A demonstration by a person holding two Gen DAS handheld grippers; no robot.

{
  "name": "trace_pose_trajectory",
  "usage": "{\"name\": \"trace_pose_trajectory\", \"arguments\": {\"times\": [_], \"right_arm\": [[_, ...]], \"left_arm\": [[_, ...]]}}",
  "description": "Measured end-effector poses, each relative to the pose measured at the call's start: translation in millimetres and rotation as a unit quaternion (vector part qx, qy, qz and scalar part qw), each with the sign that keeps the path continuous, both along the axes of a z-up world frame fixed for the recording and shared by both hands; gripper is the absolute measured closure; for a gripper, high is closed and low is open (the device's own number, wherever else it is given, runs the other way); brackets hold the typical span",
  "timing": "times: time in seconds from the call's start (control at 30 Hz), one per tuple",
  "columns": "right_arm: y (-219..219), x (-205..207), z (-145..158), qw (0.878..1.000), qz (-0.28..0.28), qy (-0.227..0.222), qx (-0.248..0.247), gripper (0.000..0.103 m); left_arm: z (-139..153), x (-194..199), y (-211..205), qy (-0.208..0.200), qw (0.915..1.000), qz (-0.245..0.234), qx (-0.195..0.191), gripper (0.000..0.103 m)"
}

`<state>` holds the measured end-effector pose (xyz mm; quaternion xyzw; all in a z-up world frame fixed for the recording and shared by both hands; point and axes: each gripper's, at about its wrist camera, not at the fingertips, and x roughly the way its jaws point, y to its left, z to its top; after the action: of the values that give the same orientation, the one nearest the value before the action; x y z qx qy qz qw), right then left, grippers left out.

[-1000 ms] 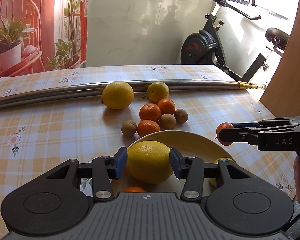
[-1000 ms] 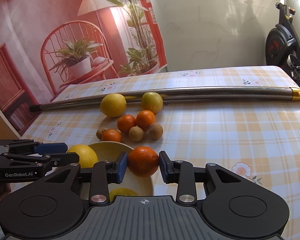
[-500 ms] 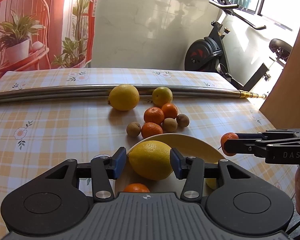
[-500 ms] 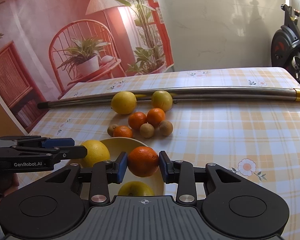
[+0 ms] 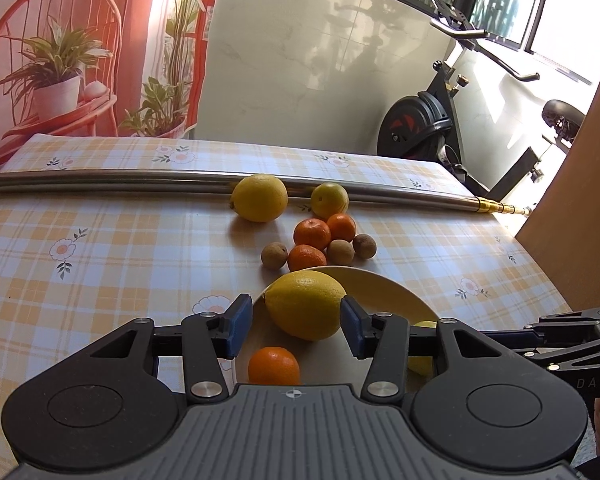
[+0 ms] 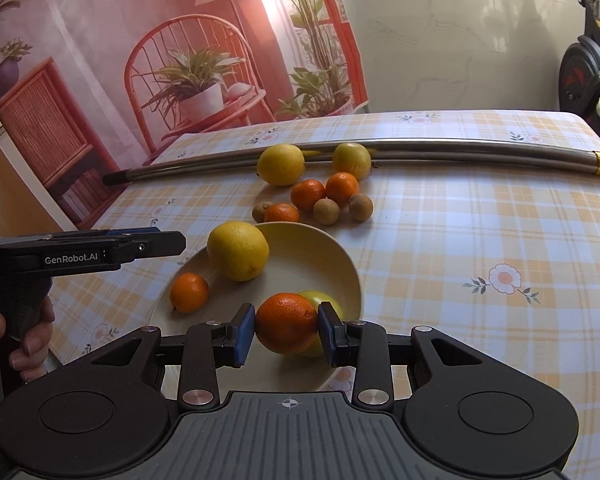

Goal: Organize fruits
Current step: 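Lower the tangerine onto the plate and open the right tool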

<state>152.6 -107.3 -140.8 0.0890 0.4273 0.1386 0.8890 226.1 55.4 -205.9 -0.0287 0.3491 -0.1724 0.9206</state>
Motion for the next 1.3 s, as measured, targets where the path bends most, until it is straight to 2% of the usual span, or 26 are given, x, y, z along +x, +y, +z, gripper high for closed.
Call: {"name": "trace_pose_trajectory", "arguments": {"times": [0.5,0.7,0.83,1.3], "right_arm": [[9.1,-5.7,-20.3,0.999,0.0,0.042,-0.027,0.071],[10.8,-4.7,-22.0,0.999,0.004,0.04,-0.032,0.071],[11.7,-4.0,-22.9,0.999,0.005,0.042,-0.034,0.071],[11.7,-3.3,-23.2,0.998,0.007,0.041,-0.038,0.071]], "left_arm": [[-4.5,-11.8,6.4,0.013,0.9997,0.019,0.01,0.052],[-3.9,-13.7,6.0,0.013,0.9995,0.026,0.012,0.051],[-2.8,-15.7,4.9,0.007,0.9994,0.031,0.015,0.046],[-3.0,-15.4,6.3,0.007,0.9991,0.039,0.012,0.046]]}}
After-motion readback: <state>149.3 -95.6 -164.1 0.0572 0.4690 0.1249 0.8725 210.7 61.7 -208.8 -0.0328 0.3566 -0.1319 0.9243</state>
